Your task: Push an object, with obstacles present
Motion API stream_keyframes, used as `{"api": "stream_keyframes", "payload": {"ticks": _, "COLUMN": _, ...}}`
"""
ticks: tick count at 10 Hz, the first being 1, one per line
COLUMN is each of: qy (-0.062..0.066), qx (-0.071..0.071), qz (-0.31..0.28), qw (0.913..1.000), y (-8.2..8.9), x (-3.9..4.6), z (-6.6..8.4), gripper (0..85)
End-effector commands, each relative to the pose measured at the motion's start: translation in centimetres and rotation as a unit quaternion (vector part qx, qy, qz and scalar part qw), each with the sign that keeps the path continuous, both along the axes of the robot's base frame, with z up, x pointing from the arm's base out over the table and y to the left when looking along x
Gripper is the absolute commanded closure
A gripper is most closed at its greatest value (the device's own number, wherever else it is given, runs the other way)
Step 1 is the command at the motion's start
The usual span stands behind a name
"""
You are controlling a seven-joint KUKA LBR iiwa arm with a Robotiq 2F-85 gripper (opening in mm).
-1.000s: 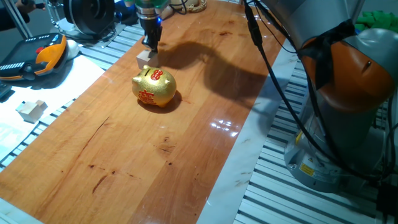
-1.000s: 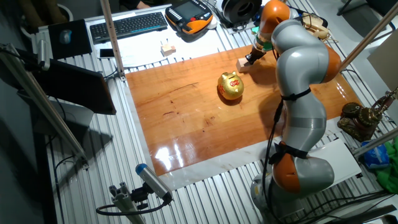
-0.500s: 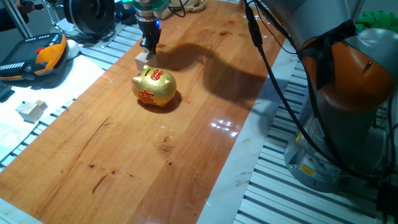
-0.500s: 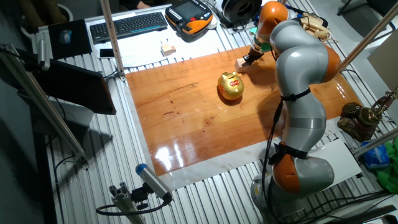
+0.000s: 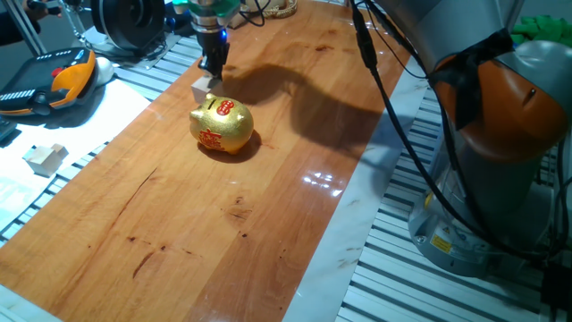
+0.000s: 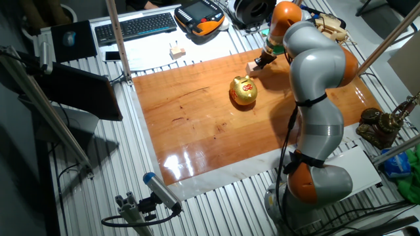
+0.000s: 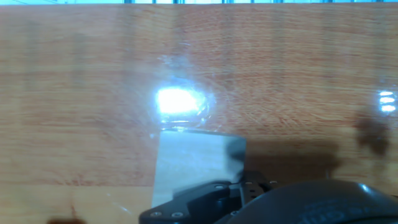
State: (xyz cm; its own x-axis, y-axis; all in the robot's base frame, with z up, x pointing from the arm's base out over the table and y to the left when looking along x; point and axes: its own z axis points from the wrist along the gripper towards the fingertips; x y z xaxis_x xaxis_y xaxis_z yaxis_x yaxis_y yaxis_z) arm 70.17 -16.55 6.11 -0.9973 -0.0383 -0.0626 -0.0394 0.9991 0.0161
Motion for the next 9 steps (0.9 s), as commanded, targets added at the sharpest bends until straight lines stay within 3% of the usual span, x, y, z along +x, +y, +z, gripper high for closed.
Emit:
{"api": "stream_keyframes", "payload": {"ticks": 1, "qy": 0.0, "qx": 0.0, "qz": -0.001, "qw": 1.0, "y": 0.2, "x": 0.04, "z": 0.0, "gripper": 85.0}}
{"api": "stream_keyframes", "payload": {"ticks": 9, "qy": 0.0, "qx": 0.005, "qz": -0.023, "qw": 0.9997, "y": 2.7, "x": -0.49, "z": -0.3, "gripper": 85.0}}
